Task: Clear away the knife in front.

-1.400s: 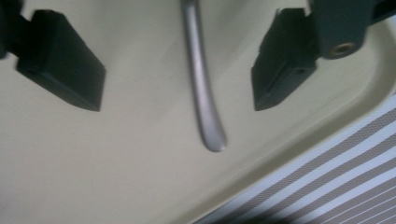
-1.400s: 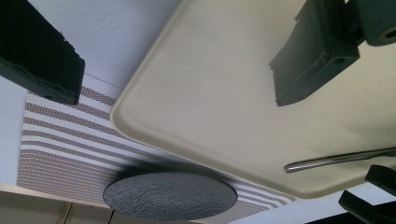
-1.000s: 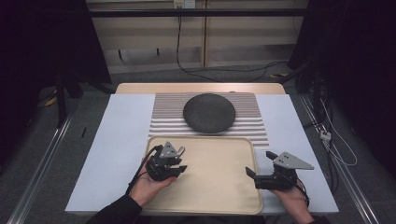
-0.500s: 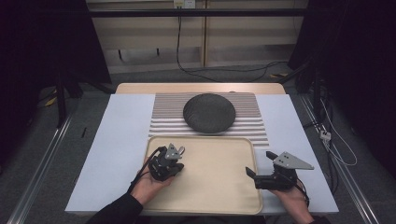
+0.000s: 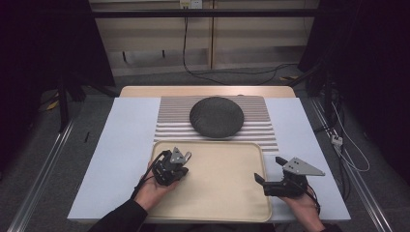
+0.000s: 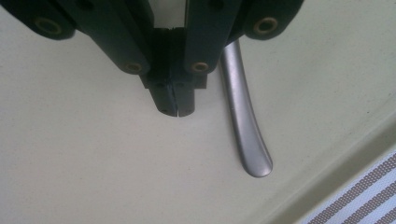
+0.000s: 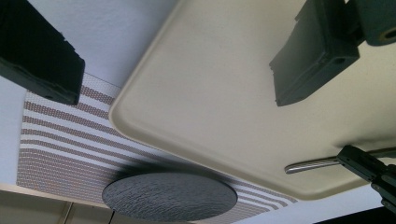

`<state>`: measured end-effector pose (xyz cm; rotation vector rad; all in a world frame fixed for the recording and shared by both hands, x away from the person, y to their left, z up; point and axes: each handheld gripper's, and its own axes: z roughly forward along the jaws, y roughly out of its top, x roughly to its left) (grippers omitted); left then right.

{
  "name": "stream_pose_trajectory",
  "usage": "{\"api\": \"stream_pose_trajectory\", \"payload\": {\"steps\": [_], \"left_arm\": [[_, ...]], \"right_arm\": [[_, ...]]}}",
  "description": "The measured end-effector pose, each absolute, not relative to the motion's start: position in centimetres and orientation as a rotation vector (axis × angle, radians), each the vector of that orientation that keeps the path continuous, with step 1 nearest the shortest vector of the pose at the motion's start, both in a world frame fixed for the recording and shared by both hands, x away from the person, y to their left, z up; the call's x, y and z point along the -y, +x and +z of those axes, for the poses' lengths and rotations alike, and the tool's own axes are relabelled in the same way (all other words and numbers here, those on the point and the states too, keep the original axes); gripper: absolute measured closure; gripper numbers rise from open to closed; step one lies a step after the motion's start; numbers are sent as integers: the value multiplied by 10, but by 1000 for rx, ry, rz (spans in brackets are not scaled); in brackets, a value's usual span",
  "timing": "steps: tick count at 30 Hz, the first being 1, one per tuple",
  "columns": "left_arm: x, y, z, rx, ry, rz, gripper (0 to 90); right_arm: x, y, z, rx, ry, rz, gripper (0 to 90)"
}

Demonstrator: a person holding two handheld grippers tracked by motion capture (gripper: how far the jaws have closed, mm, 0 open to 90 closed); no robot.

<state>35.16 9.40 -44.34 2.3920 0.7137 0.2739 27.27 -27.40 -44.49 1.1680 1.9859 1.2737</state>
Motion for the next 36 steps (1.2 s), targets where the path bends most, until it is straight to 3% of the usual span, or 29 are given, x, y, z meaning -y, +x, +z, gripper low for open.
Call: {"api": "stream_pose_trajectory", "payload": {"steps": [36], "left_arm": [[-108,360,-442,-785,2390,293,900]], "right_arm": [[274,273,-445,-1990,1168,1276,26]]}}
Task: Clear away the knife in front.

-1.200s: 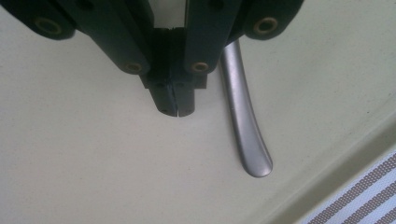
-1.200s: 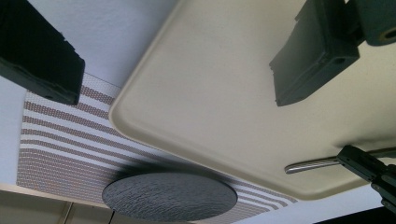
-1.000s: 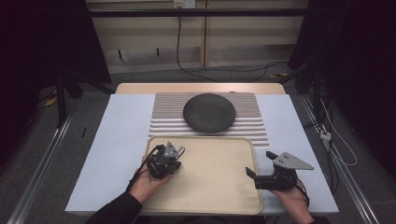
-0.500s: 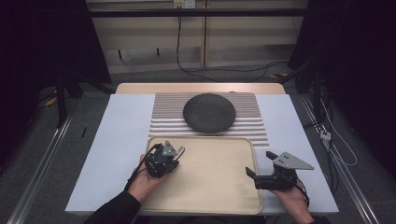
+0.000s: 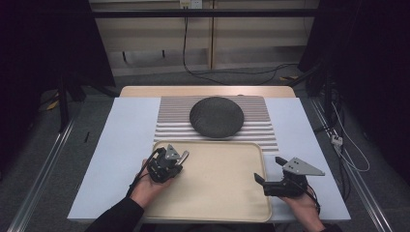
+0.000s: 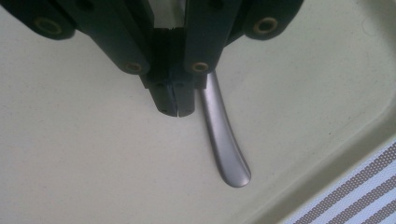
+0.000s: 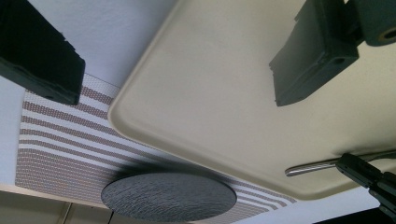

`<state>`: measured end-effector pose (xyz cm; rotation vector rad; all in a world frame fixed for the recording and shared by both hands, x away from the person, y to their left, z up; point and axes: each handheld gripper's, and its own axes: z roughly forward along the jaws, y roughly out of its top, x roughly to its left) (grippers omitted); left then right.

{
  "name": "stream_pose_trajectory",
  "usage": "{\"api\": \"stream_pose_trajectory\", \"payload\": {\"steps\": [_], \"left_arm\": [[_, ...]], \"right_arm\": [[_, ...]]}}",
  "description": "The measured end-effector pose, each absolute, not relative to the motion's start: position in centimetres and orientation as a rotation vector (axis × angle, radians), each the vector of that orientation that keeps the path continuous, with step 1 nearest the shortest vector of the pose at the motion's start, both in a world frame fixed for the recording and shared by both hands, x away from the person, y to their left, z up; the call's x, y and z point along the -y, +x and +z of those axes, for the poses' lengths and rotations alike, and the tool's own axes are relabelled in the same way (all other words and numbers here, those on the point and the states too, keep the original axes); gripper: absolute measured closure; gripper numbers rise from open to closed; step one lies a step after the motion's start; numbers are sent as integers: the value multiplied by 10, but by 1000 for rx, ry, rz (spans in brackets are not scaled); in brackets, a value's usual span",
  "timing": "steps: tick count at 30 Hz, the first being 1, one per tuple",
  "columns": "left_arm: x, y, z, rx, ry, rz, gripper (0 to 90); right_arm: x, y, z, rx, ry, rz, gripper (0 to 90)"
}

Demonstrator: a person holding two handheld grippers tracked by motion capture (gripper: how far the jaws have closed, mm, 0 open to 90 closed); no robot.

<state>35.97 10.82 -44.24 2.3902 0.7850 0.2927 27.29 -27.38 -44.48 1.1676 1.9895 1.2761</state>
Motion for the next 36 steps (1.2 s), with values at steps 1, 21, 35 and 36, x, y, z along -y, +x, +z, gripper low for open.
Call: {"api": "stream_pose_trajectory", "payload": {"steps": [1,21,35,36], "left_arm": [[-109,360,-442,-783,2390,290,900],[-126,366,-441,-836,2394,290,900],[-141,367,-440,-882,2383,301,900],[-142,367,-440,-889,2379,301,900]], "right_arm": [[274,273,-445,-1990,1167,1276,26],[274,273,-445,-1989,1170,1280,28],[274,273,-445,-1987,1172,1282,29],[274,273,-445,-1987,1172,1282,30]]}}
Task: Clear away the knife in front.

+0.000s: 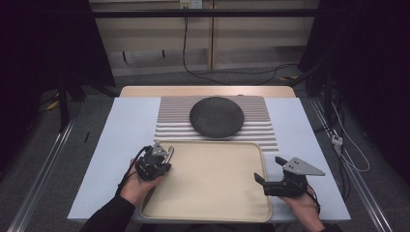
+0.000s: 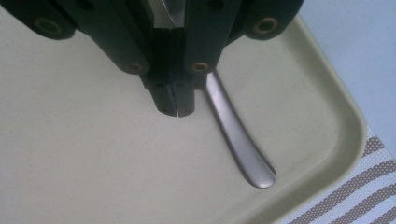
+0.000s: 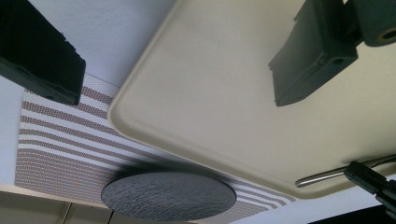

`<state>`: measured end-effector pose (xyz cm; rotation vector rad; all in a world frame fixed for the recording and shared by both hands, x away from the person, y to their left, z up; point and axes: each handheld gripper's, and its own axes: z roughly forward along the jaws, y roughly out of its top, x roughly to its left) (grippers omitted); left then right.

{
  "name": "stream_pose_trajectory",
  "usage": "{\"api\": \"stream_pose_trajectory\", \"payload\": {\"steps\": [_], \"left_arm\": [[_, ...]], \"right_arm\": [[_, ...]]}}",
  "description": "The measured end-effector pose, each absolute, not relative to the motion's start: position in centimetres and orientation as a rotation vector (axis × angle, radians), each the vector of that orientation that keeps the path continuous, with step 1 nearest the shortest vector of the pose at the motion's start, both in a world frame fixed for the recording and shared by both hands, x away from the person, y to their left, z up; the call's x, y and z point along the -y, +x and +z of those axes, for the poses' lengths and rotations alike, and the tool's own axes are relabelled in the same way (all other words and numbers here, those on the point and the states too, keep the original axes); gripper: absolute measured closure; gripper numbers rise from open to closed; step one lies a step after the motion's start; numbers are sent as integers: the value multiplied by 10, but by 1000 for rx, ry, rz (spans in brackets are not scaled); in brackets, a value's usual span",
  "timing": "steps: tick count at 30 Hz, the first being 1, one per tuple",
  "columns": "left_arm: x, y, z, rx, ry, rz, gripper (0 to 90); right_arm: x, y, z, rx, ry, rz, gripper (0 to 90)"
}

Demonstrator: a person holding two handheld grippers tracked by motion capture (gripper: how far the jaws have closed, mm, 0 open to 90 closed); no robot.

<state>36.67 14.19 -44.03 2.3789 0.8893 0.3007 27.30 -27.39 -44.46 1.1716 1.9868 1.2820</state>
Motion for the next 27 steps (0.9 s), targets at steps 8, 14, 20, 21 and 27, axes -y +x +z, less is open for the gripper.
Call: {"api": "stream_pose_trajectory", "payload": {"steps": [8,14,20,21,27], "left_arm": [[-150,366,-440,-903,2377,304,900],[-157,365,-440,-923,2366,308,900],[-161,364,-440,-936,2362,310,900],[-162,364,-440,-938,2359,309,900],[-167,363,-440,-946,2350,299,900]], "right_arm": [[274,273,-445,-1987,1173,1282,30],[274,273,-445,-1986,1177,1281,30],[274,274,-445,-1987,1175,1283,30],[273,274,-445,-1987,1174,1284,30],[274,274,-445,-1988,1175,1284,30]]}}
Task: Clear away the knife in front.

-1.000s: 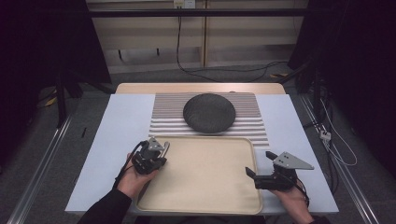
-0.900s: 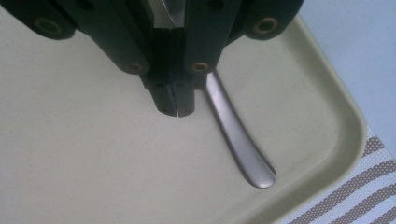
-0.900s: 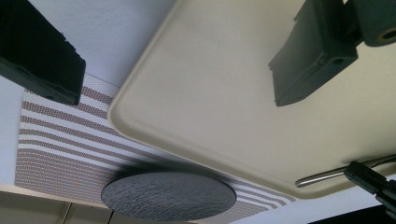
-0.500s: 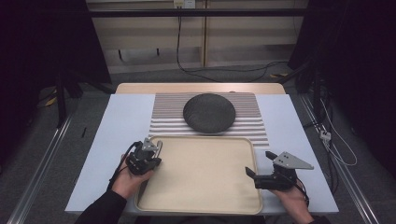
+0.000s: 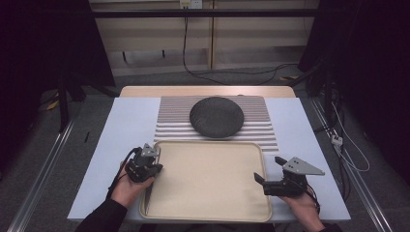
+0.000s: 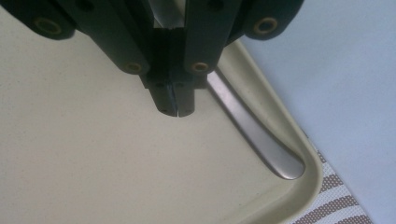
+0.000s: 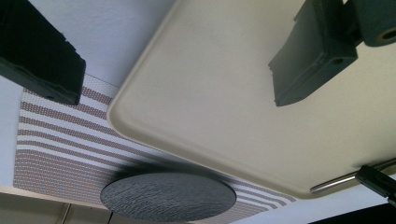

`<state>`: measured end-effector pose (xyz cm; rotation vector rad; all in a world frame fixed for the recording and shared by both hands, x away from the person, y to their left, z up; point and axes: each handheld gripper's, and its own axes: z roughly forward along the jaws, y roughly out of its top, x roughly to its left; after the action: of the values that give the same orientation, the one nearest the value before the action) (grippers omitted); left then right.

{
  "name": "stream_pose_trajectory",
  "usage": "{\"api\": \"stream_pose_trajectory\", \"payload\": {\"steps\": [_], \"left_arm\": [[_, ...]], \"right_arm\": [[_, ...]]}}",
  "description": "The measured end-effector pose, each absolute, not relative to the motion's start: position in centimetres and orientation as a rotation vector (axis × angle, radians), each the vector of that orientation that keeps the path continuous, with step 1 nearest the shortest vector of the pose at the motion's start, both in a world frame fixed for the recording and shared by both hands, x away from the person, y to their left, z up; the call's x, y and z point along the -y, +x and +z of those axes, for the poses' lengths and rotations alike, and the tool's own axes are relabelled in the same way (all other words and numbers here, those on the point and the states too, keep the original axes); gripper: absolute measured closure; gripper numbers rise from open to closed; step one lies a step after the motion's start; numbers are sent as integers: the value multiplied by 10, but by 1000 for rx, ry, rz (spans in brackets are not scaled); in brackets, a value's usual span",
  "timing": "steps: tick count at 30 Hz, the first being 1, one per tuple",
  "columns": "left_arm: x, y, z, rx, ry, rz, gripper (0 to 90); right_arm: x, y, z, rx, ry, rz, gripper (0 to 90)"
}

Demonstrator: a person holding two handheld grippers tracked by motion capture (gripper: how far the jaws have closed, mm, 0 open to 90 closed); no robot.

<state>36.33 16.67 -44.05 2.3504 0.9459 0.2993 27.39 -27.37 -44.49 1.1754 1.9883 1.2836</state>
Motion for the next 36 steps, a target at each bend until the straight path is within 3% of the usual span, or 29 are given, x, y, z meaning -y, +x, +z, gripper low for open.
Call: {"api": "stream_pose_trajectory", "payload": {"steps": [18,22,26,33,36], "left_arm": [[-167,360,-442,-968,2317,314,899],[-167,359,-438,-948,2281,330,858],[-167,358,-436,-940,2254,367,673],[-167,359,-429,-961,2163,414,206],[-168,358,-425,-969,2124,395,95]], "right_arm": [[273,274,-445,-1990,1175,1282,30],[273,274,-445,-1989,1176,1284,30],[274,274,-445,-1987,1182,1290,30],[274,274,-445,-1985,1184,1291,30],[274,274,-445,-1984,1185,1292,30]]}}
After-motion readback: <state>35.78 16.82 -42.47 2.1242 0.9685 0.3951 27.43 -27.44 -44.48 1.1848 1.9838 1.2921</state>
